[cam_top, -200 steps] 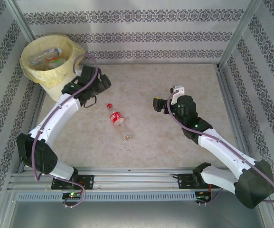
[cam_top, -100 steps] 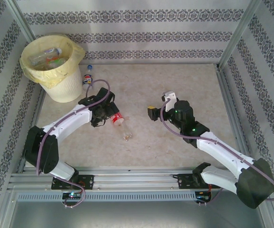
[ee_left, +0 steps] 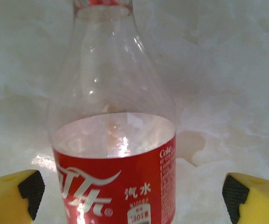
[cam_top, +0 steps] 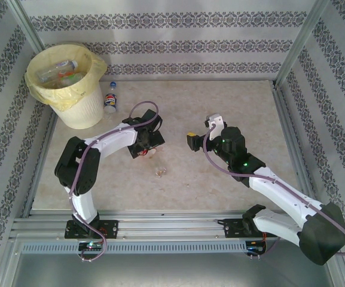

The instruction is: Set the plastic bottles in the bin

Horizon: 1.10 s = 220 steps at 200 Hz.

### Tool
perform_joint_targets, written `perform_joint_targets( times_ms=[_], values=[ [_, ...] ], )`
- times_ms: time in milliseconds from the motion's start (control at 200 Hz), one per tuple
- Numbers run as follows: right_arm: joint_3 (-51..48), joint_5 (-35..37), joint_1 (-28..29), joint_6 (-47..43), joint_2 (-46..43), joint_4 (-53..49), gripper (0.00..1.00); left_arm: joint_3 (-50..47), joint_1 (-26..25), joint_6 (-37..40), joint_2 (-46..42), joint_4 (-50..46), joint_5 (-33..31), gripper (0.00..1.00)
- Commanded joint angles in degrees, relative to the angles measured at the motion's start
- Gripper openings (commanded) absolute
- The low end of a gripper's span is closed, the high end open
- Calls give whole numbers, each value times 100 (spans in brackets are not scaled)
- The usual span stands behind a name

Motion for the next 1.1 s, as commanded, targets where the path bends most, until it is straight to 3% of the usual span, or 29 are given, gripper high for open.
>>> perform_joint_targets(
  times_ms=[0, 225, 500, 919, 1094],
  values=[
    [12, 122, 81, -40, -26, -14, 98, 159, -128, 176, 118, -126, 68, 96],
    [49, 119, 86, -52, 64, -5, 98, 196, -125, 207, 440, -122, 179, 86],
    [76, 142, 100, -81, 134, -5, 98, 138, -128, 602, 344, -19, 146, 61],
    [247, -57, 121, -217, 207, 101, 98, 780, -84, 2491, -118, 3, -313, 56],
    [263, -237, 169, -250, 219, 293, 98, 881, 78, 2733, -475, 545, -519, 55]
  ],
)
